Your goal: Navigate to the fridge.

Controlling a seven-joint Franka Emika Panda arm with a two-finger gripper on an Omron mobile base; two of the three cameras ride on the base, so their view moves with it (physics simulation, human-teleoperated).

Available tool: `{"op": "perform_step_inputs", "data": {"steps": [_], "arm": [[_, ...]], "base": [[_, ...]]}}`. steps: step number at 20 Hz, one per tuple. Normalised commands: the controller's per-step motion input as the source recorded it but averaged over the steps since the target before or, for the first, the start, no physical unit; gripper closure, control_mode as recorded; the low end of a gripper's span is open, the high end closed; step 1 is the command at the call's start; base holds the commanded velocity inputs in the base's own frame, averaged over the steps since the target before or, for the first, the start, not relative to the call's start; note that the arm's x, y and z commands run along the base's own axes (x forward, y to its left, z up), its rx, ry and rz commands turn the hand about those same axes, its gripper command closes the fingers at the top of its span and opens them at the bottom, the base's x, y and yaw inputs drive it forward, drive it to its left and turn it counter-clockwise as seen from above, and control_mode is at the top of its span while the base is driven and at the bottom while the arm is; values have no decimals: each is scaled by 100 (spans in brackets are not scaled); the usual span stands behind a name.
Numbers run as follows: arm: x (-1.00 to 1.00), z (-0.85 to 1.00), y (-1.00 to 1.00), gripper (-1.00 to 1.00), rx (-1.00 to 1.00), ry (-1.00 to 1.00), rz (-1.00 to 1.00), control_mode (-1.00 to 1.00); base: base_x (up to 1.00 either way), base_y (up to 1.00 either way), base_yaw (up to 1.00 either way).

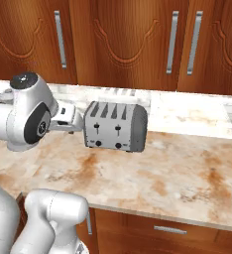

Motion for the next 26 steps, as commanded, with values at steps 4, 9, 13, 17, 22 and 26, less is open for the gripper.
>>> {"op": "perform_step_inputs", "data": {"steps": [4, 9, 13, 17, 22, 26], "arm": [[-14, 0, -14, -100, 0, -4, 0, 100], [0, 0, 0, -100, 0, 0, 0, 100], [0, 0, 0, -100, 0, 0, 0, 100], [0, 0, 0, -100, 0, 0, 0, 100], [0, 0, 0, -100, 0, 0, 0, 100], [0, 0, 0, -100, 0, 0, 0, 100]], "base": [[-64, -72, -1], [-67, -100, -6], [-20, -100, -49], [0, -68, -82], [0, -35, -90], [0, -1, -99]]}}
